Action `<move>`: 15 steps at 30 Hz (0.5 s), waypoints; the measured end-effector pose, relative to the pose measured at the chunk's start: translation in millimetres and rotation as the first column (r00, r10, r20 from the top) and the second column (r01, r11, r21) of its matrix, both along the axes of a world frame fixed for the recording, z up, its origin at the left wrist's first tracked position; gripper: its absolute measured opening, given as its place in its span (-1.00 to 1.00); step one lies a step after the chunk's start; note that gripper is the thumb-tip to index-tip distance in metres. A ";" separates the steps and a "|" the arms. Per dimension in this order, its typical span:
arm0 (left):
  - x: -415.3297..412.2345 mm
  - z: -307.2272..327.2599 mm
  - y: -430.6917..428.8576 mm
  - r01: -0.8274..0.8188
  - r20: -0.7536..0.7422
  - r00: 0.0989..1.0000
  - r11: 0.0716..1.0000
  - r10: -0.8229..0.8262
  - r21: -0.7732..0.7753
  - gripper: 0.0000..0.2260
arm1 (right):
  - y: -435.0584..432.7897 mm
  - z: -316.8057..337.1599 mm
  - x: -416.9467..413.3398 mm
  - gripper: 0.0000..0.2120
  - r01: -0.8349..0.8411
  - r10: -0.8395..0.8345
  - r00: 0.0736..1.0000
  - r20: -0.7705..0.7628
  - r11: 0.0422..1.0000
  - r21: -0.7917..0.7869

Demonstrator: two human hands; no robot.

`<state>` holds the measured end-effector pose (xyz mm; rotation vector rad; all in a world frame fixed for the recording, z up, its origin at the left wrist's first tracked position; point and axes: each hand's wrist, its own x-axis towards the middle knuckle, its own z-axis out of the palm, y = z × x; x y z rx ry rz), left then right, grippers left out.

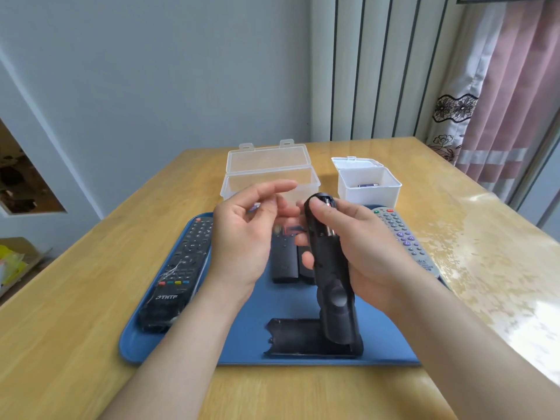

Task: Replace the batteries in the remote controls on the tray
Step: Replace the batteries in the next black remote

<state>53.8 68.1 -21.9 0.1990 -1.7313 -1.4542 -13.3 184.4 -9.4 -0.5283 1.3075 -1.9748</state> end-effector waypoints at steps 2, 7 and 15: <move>-4.3 -7.1 12.2 -0.070 0.029 0.997 0.989 0.074 -0.128 -0.68 | -3.2 -2.9 3.4 -0.87 0.026 -0.026 1.000 0.001 1.000 -0.011; -11.3 -17.8 25.3 -0.245 0.053 0.960 0.914 0.276 -0.323 -0.75 | -7.8 -8.4 6.9 -0.88 0.042 -0.041 0.999 0.023 0.999 -0.008; 19.2 17.7 -23.2 0.068 0.597 0.729 0.833 0.335 -0.550 -0.91 | -1.6 -5.7 -14.7 -0.83 0.064 -0.076 0.987 0.141 0.994 0.092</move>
